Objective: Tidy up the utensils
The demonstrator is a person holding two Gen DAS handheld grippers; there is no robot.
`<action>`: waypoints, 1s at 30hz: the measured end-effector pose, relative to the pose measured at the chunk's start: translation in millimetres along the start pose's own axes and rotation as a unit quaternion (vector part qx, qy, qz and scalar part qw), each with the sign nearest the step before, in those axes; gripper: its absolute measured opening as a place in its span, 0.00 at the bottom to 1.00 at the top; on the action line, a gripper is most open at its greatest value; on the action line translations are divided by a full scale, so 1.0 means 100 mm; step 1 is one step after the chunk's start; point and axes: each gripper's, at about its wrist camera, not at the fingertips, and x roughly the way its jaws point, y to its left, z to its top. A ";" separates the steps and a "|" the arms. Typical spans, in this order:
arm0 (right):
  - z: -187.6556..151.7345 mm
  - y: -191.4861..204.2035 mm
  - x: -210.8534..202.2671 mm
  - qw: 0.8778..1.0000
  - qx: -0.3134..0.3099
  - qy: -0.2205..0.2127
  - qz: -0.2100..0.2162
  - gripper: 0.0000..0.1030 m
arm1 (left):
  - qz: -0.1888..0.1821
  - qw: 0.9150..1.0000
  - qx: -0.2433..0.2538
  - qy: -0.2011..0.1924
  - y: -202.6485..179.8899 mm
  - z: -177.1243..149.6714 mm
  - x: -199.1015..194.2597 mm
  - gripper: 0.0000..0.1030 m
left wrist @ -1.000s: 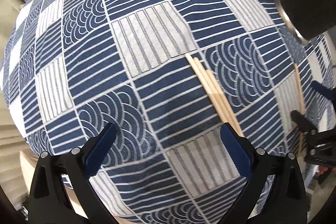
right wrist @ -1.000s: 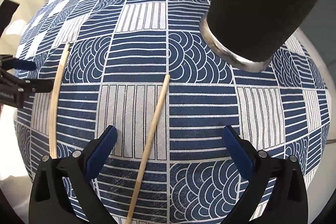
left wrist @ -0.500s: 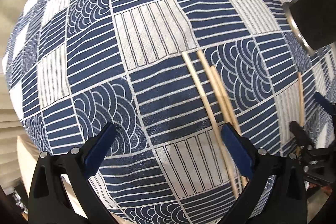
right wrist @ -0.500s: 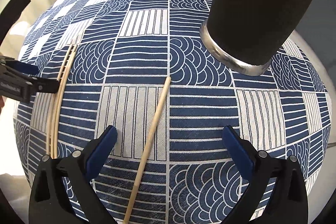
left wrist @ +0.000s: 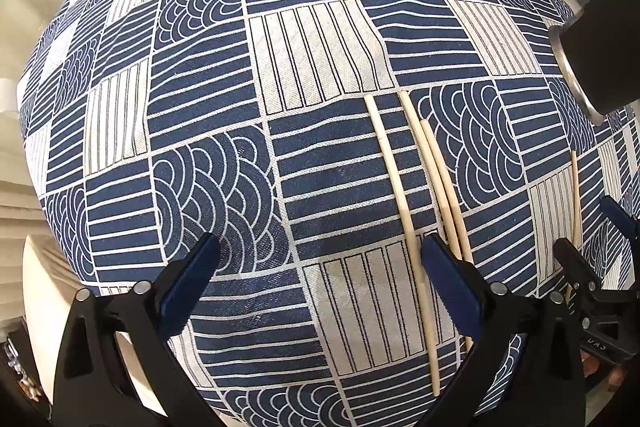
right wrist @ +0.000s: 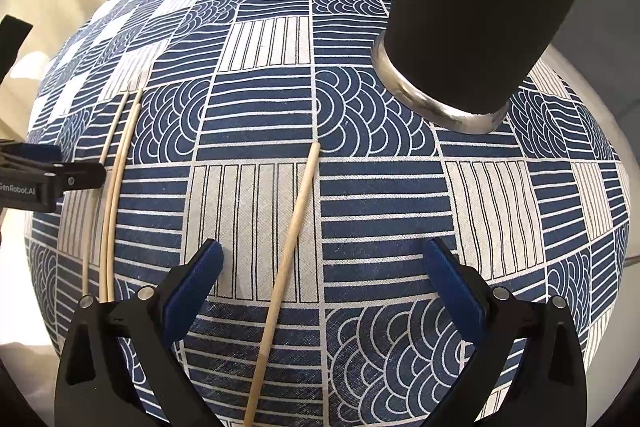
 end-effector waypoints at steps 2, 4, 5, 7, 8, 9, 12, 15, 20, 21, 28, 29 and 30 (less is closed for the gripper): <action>0.01 0.01 0.00 1.000 0.004 0.002 -0.002 0.94 | 0.000 1.000 -0.001 -0.012 0.09 -0.06 -0.08 0.65; 0.02 0.01 0.01 1.000 0.011 0.009 -0.004 0.94 | 0.003 1.000 0.006 -0.022 0.14 -0.15 -0.24 0.05; 0.03 0.01 0.01 1.000 0.012 0.012 -0.005 0.94 | 0.006 1.000 0.004 -0.016 0.19 -0.16 -0.25 0.05; 0.06 0.00 0.02 1.000 0.016 0.026 -0.006 0.94 | -0.007 1.000 -0.013 -0.007 0.32 -0.19 -0.26 0.05; 0.07 0.00 0.02 0.999 0.019 0.032 -0.007 0.94 | -0.014 1.000 -0.018 -0.005 0.36 -0.20 -0.27 0.05; 0.09 0.00 0.03 0.999 0.022 0.039 -0.008 0.94 | -0.020 1.000 -0.021 -0.002 0.39 -0.21 -0.27 0.05; 0.11 0.01 0.04 0.998 0.029 0.055 -0.014 0.92 | -0.026 1.000 -0.012 0.004 0.44 -0.22 -0.29 0.05; 0.11 0.01 0.01 0.998 0.030 0.058 -0.013 0.73 | -0.034 0.999 -0.011 0.005 0.47 -0.27 -0.30 0.05; 0.10 -0.08 -0.10 0.998 0.046 0.048 -0.016 0.04 | -0.035 0.999 0.002 0.000 0.44 -0.30 -0.31 0.05; 0.09 -0.09 -0.10 0.997 0.050 0.048 -0.015 0.04 | -0.037 0.999 0.002 0.000 0.44 -0.18 -0.24 0.05; 0.04 -0.16 -0.14 0.994 0.085 0.063 -0.007 0.04 | -0.070 0.997 -0.008 0.015 0.79 0.07 -0.03 0.05; 0.05 -0.20 -0.15 0.994 0.086 0.064 -0.009 0.04 | -0.074 0.997 -0.010 0.018 0.83 0.08 -0.03 0.05; 0.04 -0.23 -0.18 0.994 0.088 0.064 -0.012 0.04 | -0.068 0.997 -0.003 0.022 0.83 0.09 -0.02 0.05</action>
